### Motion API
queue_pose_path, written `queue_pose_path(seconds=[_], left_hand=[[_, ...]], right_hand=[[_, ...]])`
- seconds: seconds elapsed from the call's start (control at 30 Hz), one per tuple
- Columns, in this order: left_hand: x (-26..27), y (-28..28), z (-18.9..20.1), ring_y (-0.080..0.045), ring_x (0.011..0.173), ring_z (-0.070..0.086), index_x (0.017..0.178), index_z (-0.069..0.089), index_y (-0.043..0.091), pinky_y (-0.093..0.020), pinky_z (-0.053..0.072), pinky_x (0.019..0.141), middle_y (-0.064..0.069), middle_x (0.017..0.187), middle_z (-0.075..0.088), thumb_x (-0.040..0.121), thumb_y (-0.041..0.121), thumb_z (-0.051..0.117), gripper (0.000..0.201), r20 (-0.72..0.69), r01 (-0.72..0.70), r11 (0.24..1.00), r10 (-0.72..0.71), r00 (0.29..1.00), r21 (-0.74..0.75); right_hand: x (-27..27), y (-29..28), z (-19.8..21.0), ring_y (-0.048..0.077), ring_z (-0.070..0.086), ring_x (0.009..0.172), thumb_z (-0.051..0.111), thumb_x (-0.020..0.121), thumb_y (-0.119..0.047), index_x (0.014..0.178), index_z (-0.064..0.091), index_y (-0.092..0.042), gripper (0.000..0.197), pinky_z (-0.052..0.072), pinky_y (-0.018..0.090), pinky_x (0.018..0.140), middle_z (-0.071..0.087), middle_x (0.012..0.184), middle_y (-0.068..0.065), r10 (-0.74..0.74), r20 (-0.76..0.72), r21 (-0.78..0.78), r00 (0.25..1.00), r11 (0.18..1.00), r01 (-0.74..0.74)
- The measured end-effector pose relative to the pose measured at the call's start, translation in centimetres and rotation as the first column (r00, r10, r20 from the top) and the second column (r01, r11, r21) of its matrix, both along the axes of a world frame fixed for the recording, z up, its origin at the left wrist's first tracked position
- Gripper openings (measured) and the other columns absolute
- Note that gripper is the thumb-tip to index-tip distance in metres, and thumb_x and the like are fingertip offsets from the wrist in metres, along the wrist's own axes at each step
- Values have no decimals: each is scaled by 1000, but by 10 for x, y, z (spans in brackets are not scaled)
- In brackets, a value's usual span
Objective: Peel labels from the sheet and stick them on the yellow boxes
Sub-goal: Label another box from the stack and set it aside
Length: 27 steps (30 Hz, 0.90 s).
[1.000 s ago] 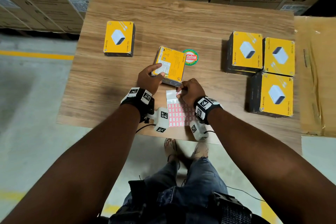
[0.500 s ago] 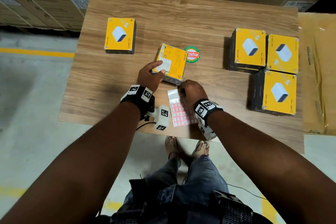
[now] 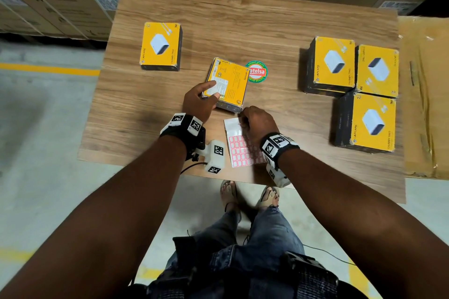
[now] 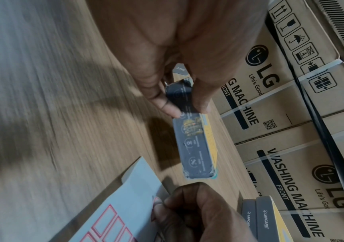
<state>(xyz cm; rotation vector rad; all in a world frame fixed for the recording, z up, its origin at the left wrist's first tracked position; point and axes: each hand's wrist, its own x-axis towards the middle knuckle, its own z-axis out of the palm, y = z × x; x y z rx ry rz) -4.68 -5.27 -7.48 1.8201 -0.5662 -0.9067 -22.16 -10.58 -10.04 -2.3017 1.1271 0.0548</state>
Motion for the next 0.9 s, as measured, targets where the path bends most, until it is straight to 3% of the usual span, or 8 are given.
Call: queue_pose_path(seconds=[0.23,0.4,0.53,0.73,0.9], left_hand=[[0,1,0,-21,80,60,122,67,13,-13,48,52,-23,122,64,88,5,67,35,-12,4,1000,-4,1000,-2],[2,3,-3,-14,63,57,118,68,16,-17,48,53,-26,119,64,86,5,68,34,-34,-17,1000,17,999,-18],[1,5,-6,-19,73,58,120,67,14,-17,49,53,-25,120,64,87,5,67,34,-41,-9,1000,8,999,-27],[-3,6,-5,-24,82,60,120,67,11,-13,48,52,-15,126,63,88,3,66,34,-28,-10,1000,10,1000,-30],[-3,8,-5,-24,84,61,121,66,10,-12,49,53,-11,126,63,88,2,66,34,8,-3,1000,3,1000,-21]], right_hand=[[1,0,-2,29,57,93,62,80,-2,100,64,-15,24,43,31,71,57,105,7,3,-27,-35,1000,999,-4],[4,-5,-3,32,55,98,69,74,-4,98,65,-11,25,42,33,76,58,106,11,56,-32,-14,998,998,-57],[0,-4,-2,27,55,96,65,75,-3,92,62,-15,22,35,28,71,61,100,7,59,-39,-24,998,998,-60],[0,-4,2,27,57,96,63,80,-5,95,62,-17,20,45,34,75,63,101,6,47,-76,-54,996,997,-51],[2,-4,-3,26,58,92,66,78,-8,92,61,-19,19,41,30,70,60,100,3,27,-61,-69,998,997,-31]])
